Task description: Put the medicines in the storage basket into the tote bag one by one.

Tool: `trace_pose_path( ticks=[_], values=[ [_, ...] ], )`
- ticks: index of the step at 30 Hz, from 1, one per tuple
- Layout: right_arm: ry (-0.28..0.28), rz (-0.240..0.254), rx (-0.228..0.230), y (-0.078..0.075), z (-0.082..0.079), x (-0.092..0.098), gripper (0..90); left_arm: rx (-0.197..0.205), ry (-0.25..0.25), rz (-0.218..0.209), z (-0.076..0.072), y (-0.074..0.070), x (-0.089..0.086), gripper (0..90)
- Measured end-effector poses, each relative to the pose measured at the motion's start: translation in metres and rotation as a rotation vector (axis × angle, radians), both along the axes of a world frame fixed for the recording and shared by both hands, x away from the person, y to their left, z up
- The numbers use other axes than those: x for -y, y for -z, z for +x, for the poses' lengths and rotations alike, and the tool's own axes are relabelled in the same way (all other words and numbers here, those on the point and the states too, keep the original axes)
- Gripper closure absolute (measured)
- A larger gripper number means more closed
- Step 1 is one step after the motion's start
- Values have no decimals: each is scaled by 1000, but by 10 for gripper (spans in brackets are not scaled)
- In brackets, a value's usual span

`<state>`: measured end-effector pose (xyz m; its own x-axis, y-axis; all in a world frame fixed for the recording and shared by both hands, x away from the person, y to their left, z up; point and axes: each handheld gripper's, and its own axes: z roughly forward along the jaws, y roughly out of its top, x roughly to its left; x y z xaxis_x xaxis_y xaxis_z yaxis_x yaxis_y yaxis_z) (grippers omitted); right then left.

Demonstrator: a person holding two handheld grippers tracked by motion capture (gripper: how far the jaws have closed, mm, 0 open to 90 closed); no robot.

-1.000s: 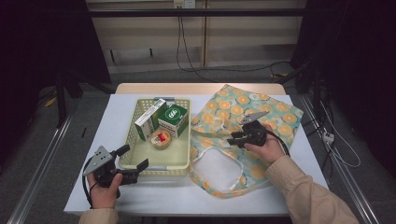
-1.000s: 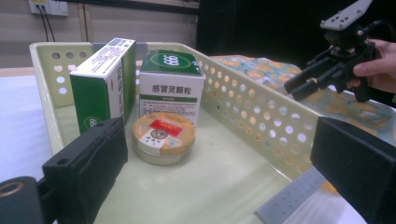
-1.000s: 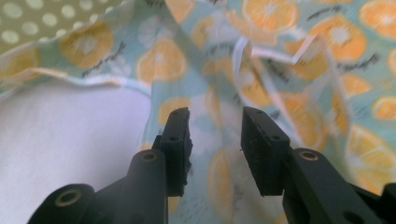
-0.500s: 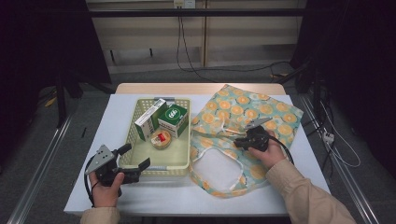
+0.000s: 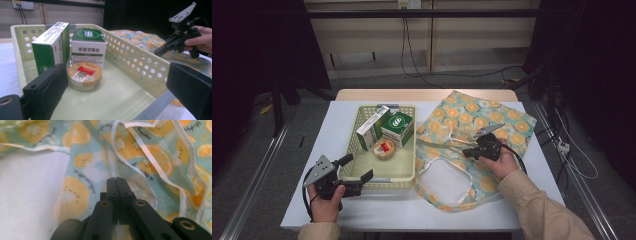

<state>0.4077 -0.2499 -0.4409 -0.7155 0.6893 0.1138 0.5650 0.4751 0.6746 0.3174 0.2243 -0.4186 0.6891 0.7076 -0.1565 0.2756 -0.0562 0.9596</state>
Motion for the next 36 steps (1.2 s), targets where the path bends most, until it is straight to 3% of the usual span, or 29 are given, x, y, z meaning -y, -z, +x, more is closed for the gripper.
trace_pose_path(
  ticks=[6, 10, 13, 23, 29, 36],
  values=[
    [14, 53, 18, -20, 2, 5, 900, 0, -6, -6, -1, -1, -1, 37],
    [11, 54, 27, -29, 3, 8, 900, -8, -7, -5, -1, 1, 0, 37],
    [19, 79, 35, -35, 5, 11, 900, -5, -6, -5, -1, 0, 0, 37],
    [75, 87, 51, -45, 24, 28, 900, -5, -13, 2, -5, 0, -4, 37],
    [112, 93, 49, -39, 44, 32, 900, -1, -31, 0, -8, -2, -7, 37],
    [175, 55, 35, -22, 55, 50, 900, -13, -23, 9, -6, 1, -5, 38]
  ],
)
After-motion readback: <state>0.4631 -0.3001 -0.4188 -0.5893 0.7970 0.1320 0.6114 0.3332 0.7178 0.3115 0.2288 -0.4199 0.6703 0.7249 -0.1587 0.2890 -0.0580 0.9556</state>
